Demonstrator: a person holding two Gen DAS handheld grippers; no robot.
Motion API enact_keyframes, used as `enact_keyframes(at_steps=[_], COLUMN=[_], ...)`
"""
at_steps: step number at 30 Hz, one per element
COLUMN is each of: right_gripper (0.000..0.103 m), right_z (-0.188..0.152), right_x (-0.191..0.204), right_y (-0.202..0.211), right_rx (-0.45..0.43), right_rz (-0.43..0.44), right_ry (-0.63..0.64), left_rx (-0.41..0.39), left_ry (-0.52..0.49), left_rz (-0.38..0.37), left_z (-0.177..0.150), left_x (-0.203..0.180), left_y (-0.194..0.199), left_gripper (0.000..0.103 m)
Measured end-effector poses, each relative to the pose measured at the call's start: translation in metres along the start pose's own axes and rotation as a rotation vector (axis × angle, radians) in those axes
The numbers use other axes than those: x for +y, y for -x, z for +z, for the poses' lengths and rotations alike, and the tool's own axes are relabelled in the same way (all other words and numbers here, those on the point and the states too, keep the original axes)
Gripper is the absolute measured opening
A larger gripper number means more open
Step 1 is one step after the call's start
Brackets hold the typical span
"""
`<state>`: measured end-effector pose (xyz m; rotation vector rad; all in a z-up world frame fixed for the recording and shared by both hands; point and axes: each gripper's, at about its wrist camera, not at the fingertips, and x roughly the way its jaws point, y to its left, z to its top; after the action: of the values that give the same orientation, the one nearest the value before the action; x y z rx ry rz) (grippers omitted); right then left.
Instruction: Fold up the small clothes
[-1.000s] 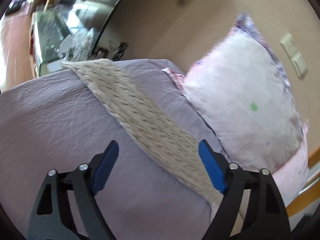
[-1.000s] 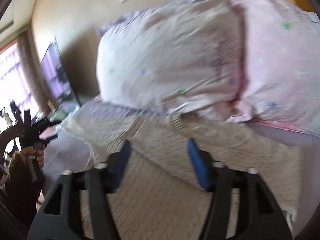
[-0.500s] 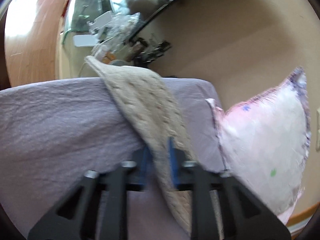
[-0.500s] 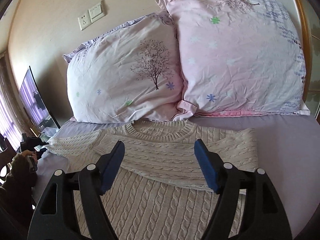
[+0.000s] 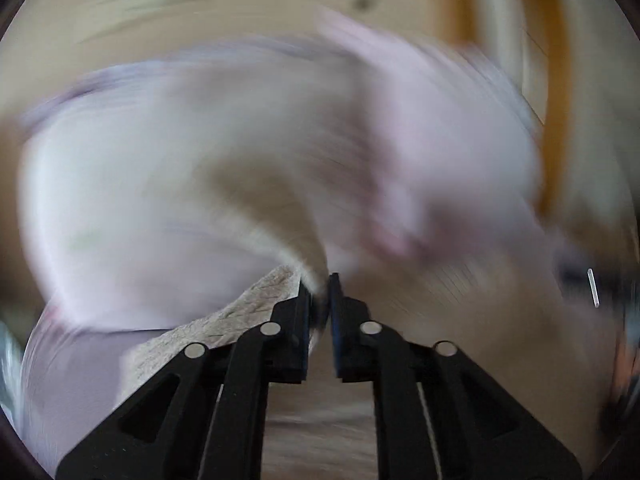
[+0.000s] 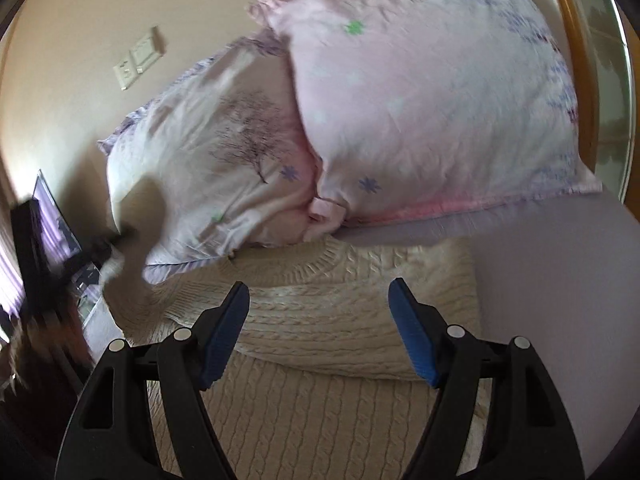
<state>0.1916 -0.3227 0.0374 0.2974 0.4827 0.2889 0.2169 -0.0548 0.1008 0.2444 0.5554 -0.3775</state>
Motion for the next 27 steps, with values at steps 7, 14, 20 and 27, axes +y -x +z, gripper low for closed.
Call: enact_keyframes(at_steps=[7, 14, 20, 27], right_gripper=[0.060, 0.041, 0.010, 0.009], right_z=[0.001, 0.003, 0.003, 0.002], right_x=[-0.043, -0.070, -0.070, -0.071], right_y=[-0.018, -0.077, -0.120, -0.063], right_rx=[0.131, 0.258, 0.265, 0.147], right_rz=[0.001, 0.028, -0.013, -0.089], right_ry=[-0.159, -0.339, -0.352, -0.358], left_rx=[0.111, 0.192, 0.193, 0.214], left_ry=[-0.077, 0.156, 0.293, 0.437], left_rz=[-0.082, 0.049, 0.055, -0.006], left_z=[-0.051, -0.096, -0.128, -0.156], left_x=[-0.032, 0.054, 0.079, 0.103], left_y=[0.017, 0.056, 0.085, 0.111], left_gripper=[0.024, 0.030, 0.045, 0.048])
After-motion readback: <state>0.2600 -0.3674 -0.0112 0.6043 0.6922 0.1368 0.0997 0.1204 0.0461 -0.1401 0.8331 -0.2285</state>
